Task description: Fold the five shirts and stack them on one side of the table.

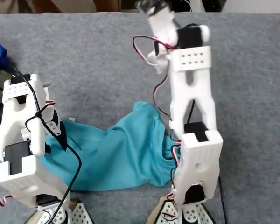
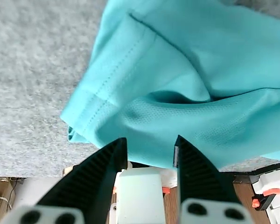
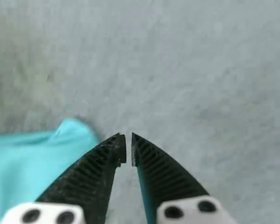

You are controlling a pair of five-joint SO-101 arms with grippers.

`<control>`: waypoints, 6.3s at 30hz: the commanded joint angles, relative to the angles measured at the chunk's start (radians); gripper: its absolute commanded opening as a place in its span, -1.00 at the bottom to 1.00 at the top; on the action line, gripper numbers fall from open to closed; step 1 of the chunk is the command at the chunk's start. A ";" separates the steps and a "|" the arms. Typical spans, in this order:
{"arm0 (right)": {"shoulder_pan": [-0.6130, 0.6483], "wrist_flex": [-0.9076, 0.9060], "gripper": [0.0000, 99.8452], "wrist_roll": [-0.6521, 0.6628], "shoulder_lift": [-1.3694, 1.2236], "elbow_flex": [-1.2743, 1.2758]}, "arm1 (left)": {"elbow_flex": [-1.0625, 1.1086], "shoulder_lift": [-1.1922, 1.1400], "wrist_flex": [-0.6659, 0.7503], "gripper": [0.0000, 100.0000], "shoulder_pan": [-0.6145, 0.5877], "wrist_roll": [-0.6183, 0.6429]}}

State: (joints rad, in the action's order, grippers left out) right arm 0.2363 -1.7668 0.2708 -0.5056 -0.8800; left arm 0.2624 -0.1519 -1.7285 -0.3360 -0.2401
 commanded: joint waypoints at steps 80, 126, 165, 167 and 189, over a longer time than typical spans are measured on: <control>0.101 0.212 -0.96 0.138 0.843 1.489 | 0.040 0.007 -0.015 -0.65 -0.126 -0.005; -0.074 0.471 -0.56 0.169 0.754 1.368 | 0.043 0.007 -0.011 -0.66 0.009 0.003; 0.096 -0.015 -0.95 0.396 1.078 1.293 | 0.117 0.015 -0.015 -0.66 -0.112 -0.137; 0.099 -0.015 -0.95 0.437 1.153 1.348 | 0.117 0.016 -0.015 -0.66 -0.114 -0.135; 0.332 -0.014 -0.62 0.694 1.770 1.659 | -0.057 0.097 -0.031 -0.65 0.021 0.058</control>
State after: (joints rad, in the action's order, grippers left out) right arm 0.5447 -1.7653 0.9720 1.2068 0.8002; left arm 0.2854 -0.1350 -1.7407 -0.3682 -0.2248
